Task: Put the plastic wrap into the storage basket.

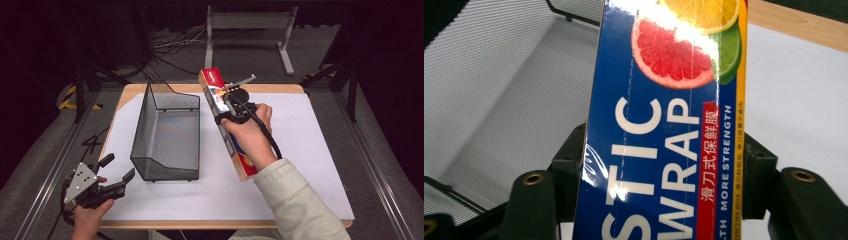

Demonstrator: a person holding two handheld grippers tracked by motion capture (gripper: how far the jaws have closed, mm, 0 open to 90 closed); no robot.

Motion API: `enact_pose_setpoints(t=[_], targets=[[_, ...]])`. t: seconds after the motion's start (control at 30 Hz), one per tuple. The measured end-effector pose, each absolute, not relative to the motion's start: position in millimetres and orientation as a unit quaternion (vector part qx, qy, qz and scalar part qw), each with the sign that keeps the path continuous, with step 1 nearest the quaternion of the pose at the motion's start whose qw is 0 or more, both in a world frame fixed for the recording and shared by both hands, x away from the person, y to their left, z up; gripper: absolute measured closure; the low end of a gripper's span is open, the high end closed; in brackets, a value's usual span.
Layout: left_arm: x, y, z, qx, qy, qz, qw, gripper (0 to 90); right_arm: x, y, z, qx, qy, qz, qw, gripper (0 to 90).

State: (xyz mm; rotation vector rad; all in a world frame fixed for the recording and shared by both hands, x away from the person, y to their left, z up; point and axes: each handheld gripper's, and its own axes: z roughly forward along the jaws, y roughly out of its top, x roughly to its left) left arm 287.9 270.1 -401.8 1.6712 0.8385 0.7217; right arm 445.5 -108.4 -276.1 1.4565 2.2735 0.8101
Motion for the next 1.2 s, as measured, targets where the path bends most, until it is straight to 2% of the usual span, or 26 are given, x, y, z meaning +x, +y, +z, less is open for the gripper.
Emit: enact_pose_setpoints(t=[0.47,0.8,1.2], targets=[[290,265,-402,0.706,0.338,0.299,0.545,19.8,457,-61,-281,0.520,0.793,0.295,0.113,39.3],[291,264,-402,0.708,0.335,0.298,0.546,19.7,460,-36,-292,0.529,0.791,0.288,0.108,39.2],[291,265,-403,0.706,0.337,0.298,0.547,19.7,466,-11,-312,0.532,0.797,0.276,0.078,39.1]])
